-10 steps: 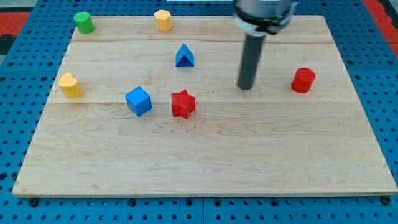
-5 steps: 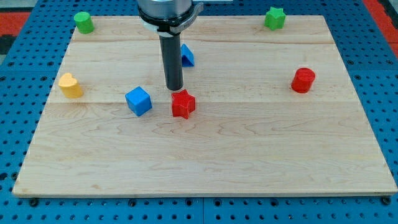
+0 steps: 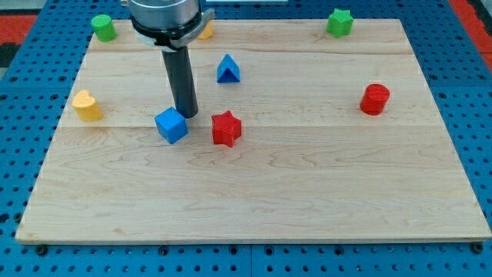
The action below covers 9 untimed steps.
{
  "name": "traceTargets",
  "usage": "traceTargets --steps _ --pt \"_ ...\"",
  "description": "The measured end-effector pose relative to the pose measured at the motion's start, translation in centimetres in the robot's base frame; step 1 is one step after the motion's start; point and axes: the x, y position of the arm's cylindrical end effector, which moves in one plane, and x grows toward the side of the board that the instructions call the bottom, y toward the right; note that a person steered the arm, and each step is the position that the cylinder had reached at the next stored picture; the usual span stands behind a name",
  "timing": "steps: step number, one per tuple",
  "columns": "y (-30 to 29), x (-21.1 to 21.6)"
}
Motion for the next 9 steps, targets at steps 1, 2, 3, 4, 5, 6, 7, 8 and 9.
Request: traceTargets --steps 1,2,3,4,5,6,7,8,9 --pt "2.6 -3.2" --pt "-3.4 -5.1" --pt "-0.3 -10.8" --pt "5.4 -11.0" --pt "10.7 -6.0" --pt "12.7 -1.1" --pt "13.4 -3.5" --pt "11.4 -7.2" --pt "17.5 -6.0"
